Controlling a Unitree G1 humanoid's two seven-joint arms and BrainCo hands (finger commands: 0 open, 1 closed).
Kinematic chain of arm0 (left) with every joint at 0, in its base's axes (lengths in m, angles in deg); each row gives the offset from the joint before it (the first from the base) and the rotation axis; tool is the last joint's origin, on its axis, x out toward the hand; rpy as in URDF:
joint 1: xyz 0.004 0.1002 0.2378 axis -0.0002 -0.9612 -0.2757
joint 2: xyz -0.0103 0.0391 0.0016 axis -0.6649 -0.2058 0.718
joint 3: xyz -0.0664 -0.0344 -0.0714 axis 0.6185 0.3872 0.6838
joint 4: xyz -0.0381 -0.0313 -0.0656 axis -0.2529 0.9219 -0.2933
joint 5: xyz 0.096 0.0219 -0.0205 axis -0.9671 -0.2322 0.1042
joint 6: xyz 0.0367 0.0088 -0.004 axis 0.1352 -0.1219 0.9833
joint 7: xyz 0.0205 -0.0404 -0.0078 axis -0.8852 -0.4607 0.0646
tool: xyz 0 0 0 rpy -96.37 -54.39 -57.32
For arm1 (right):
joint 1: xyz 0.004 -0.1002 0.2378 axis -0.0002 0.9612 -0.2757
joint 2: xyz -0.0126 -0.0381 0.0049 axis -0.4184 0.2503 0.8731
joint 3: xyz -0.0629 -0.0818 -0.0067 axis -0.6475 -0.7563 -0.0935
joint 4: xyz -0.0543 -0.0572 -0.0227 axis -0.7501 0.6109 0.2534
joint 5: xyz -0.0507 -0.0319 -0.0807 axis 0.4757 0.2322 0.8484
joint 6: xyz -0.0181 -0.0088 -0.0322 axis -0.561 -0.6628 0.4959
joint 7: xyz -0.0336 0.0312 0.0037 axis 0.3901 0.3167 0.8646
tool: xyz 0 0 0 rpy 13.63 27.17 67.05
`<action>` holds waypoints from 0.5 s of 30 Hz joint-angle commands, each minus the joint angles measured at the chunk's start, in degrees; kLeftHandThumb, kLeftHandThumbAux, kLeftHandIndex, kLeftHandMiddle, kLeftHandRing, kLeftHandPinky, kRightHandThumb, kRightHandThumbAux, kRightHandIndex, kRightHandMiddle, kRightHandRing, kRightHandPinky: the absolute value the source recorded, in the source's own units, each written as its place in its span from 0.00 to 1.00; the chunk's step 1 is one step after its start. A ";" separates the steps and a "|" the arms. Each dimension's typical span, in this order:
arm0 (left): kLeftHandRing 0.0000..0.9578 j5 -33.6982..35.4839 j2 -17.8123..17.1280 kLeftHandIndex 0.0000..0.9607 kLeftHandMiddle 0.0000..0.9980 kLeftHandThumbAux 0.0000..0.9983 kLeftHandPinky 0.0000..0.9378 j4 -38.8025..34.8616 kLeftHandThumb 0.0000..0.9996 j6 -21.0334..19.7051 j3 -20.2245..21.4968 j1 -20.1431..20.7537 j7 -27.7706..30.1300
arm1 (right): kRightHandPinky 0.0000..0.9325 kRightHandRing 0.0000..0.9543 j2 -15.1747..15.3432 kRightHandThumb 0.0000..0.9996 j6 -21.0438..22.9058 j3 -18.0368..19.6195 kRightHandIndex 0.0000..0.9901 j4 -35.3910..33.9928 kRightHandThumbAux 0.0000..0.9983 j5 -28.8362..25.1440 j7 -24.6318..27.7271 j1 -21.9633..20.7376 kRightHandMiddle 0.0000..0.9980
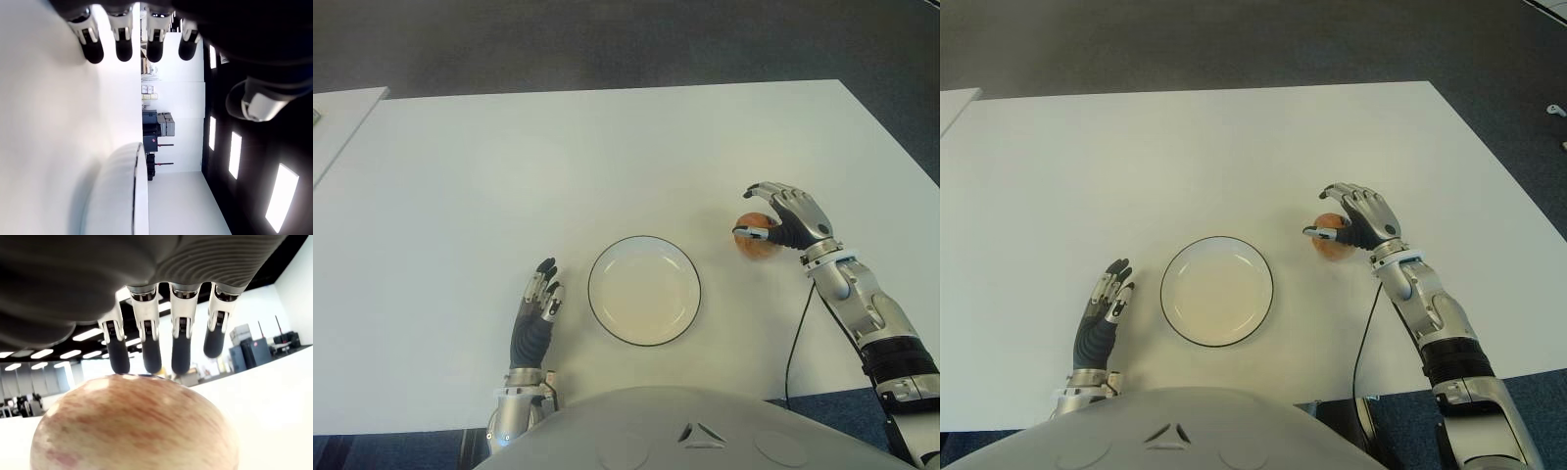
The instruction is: Put the apples into the plate.
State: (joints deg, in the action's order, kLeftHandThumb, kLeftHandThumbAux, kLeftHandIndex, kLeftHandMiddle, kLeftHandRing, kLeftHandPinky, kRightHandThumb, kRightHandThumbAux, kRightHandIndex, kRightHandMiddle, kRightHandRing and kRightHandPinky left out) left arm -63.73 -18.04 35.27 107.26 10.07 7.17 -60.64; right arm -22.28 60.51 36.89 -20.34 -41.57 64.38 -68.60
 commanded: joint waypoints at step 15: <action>0.00 -0.66 -0.34 0.00 0.00 0.37 0.00 2.26 0.02 1.69 0.30 0.07 -0.04 | 0.00 0.00 -0.10 0.23 2.89 -0.09 0.00 -2.82 0.14 -0.91 4.69 0.51 0.00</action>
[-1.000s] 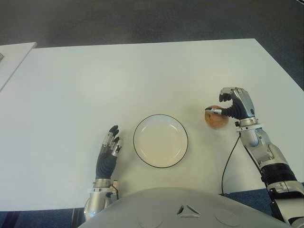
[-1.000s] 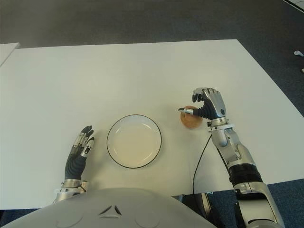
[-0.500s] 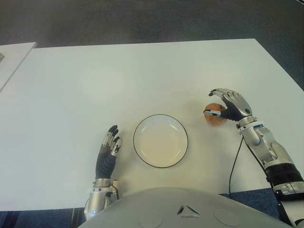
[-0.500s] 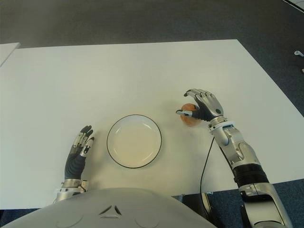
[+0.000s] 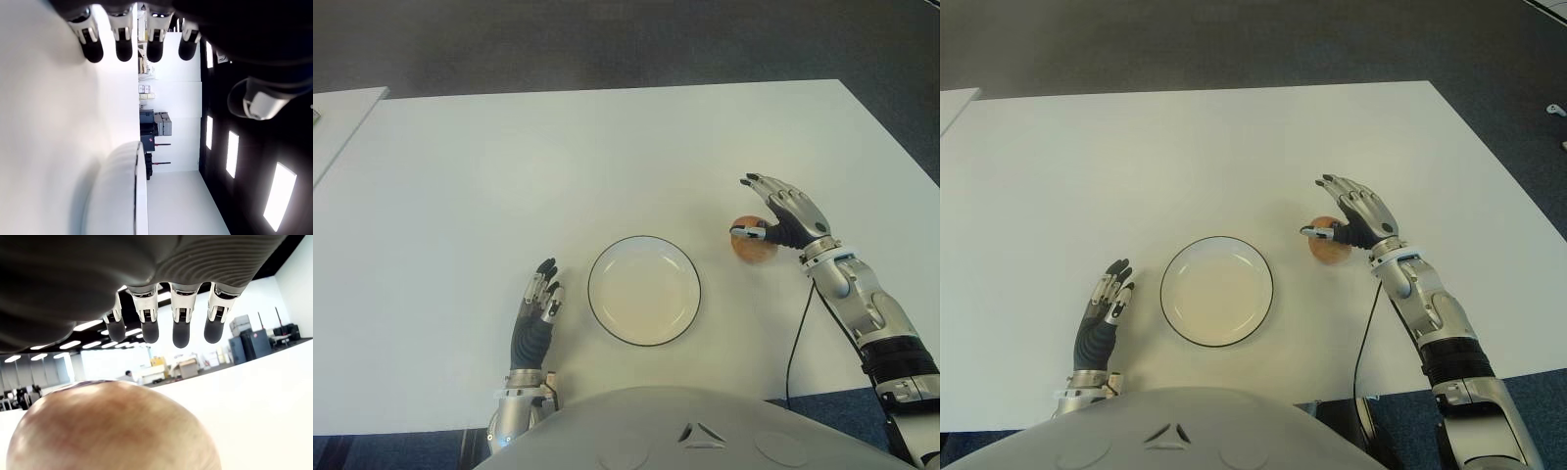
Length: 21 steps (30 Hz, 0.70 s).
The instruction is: Put the apples into the plate.
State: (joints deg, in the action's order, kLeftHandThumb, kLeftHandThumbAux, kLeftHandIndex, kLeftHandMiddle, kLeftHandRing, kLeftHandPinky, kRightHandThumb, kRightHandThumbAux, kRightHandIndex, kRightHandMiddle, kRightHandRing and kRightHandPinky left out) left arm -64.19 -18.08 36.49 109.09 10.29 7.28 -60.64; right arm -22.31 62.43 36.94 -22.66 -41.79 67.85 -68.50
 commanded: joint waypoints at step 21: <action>0.00 0.73 -1.46 0.00 0.00 0.40 0.00 -0.31 0.00 -0.10 -0.17 -1.39 0.67 | 0.00 0.00 1.97 0.25 0.04 -0.64 0.00 1.36 0.13 -0.73 3.05 -0.25 0.00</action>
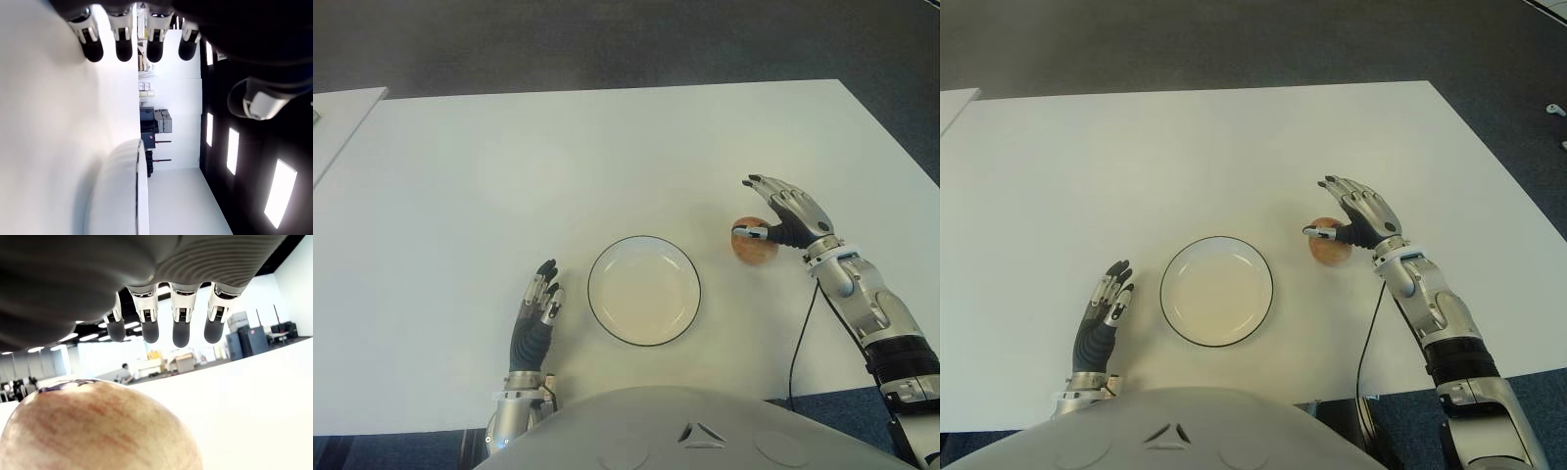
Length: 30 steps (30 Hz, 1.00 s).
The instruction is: Put the apples into the plate.
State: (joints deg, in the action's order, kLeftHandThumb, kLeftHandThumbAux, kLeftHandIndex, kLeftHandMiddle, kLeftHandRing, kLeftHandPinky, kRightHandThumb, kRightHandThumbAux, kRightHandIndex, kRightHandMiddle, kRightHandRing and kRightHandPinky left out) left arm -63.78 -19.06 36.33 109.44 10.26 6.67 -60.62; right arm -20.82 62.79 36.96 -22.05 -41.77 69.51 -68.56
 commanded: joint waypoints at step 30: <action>0.00 -0.43 -0.36 0.00 0.00 0.37 0.00 -1.20 0.01 0.45 -0.46 -2.13 -0.08 | 0.00 0.00 0.02 0.26 -1.79 -2.97 0.00 0.81 0.15 0.83 -0.29 3.10 0.00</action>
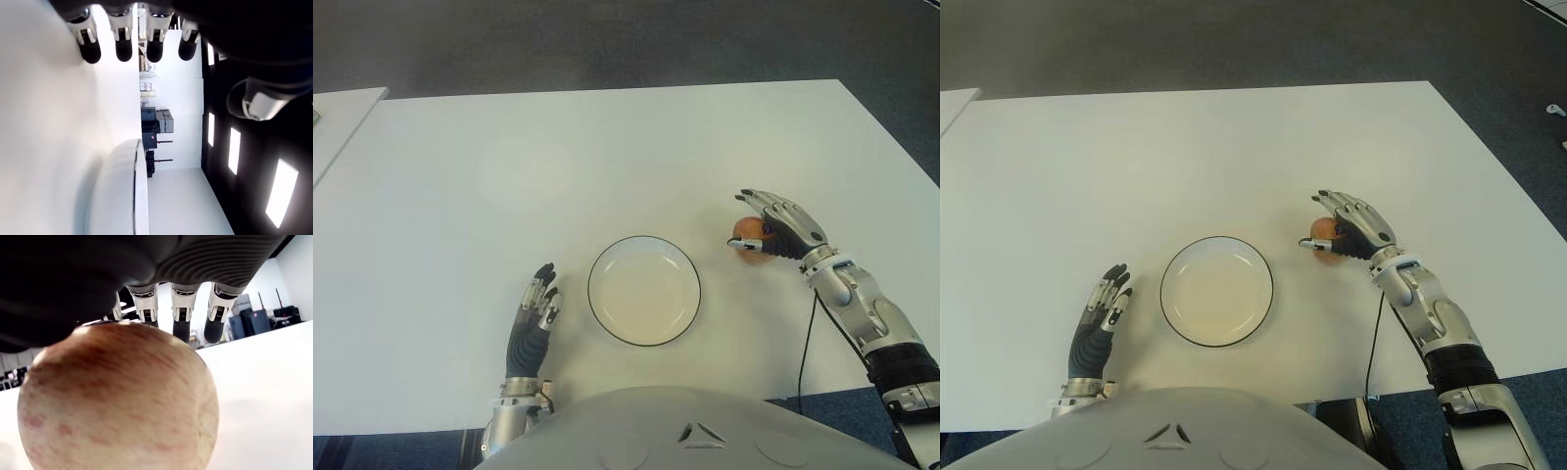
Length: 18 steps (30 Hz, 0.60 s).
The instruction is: Put the apples into the plate.
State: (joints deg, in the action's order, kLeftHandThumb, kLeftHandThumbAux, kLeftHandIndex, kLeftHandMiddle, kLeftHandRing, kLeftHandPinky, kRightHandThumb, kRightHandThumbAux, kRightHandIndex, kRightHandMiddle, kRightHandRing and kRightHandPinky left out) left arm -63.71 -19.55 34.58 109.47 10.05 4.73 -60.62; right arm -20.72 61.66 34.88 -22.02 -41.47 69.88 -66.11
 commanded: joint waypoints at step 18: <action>0.00 -0.08 -0.07 0.00 0.00 0.37 0.00 0.10 0.02 0.56 -0.55 -0.36 0.62 | 0.00 0.00 -0.84 0.26 -0.61 -2.80 0.00 2.28 0.17 1.22 -2.58 1.42 0.00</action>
State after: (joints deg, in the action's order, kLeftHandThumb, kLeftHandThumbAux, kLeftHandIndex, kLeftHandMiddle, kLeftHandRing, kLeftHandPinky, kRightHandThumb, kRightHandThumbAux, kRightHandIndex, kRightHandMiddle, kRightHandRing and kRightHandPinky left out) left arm -64.24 -19.55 34.10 109.85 9.95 4.29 -60.62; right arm -21.00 61.37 33.30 -21.07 -40.86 67.16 -65.29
